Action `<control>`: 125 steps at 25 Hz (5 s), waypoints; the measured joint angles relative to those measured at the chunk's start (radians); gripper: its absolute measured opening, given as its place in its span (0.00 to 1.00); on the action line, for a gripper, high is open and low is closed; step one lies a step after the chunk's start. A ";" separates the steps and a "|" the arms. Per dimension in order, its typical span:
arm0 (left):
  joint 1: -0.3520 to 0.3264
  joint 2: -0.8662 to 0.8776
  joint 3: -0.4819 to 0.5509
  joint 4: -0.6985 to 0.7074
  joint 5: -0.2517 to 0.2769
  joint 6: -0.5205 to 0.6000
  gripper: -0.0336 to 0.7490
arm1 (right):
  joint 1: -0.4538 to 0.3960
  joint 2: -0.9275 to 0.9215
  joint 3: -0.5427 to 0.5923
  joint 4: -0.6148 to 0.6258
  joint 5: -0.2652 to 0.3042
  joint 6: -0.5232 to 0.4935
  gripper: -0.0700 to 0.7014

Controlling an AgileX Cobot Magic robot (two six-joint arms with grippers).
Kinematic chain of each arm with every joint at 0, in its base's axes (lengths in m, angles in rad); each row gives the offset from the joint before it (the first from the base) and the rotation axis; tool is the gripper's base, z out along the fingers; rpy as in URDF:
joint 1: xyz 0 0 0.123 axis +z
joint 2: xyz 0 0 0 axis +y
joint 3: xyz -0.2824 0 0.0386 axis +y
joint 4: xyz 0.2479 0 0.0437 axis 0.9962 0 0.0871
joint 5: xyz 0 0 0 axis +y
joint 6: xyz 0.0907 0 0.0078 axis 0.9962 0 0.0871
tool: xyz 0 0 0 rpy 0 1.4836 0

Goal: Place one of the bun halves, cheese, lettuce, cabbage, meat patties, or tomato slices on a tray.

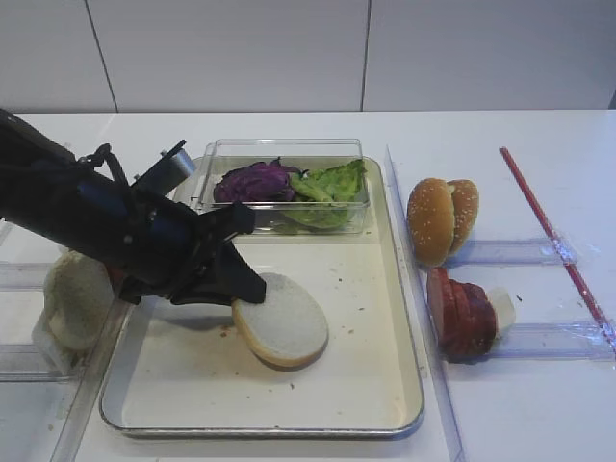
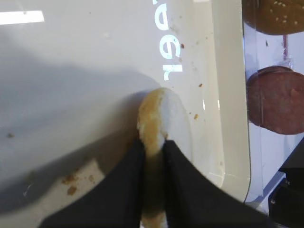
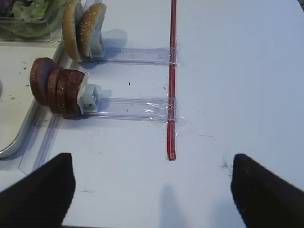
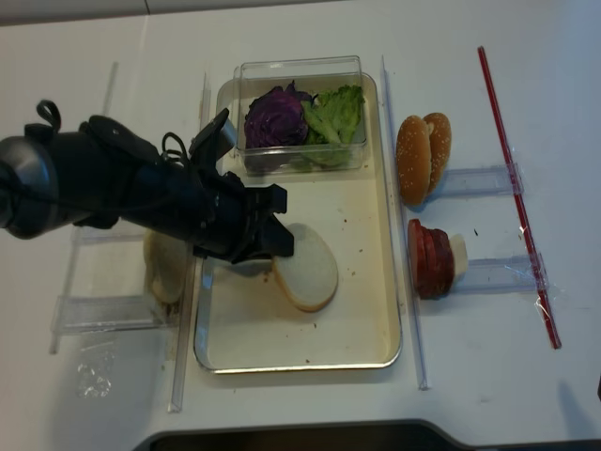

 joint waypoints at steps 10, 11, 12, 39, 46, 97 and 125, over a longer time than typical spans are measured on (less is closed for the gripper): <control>0.000 0.000 0.000 0.001 -0.022 -0.003 0.49 | 0.000 0.000 0.000 0.000 -0.002 0.000 0.98; 0.000 0.000 0.000 0.001 -0.023 -0.003 0.54 | 0.000 0.000 0.000 0.000 -0.002 0.000 0.98; 0.000 0.000 0.000 0.001 -0.024 -0.003 0.57 | 0.000 0.000 0.000 0.000 -0.002 0.000 0.98; 0.000 -0.095 -0.006 0.159 0.020 -0.100 0.63 | 0.000 0.000 0.000 0.000 -0.002 0.000 0.98; 0.000 -0.190 -0.051 0.375 0.057 -0.244 0.63 | 0.000 0.000 0.000 0.000 -0.002 0.000 0.98; 0.028 -1.249 -0.055 1.255 0.478 -0.728 0.62 | 0.000 0.000 0.000 0.000 0.000 0.000 0.98; 0.028 -1.650 0.365 1.046 0.361 -0.474 0.62 | 0.000 0.000 0.000 0.000 0.000 0.000 0.98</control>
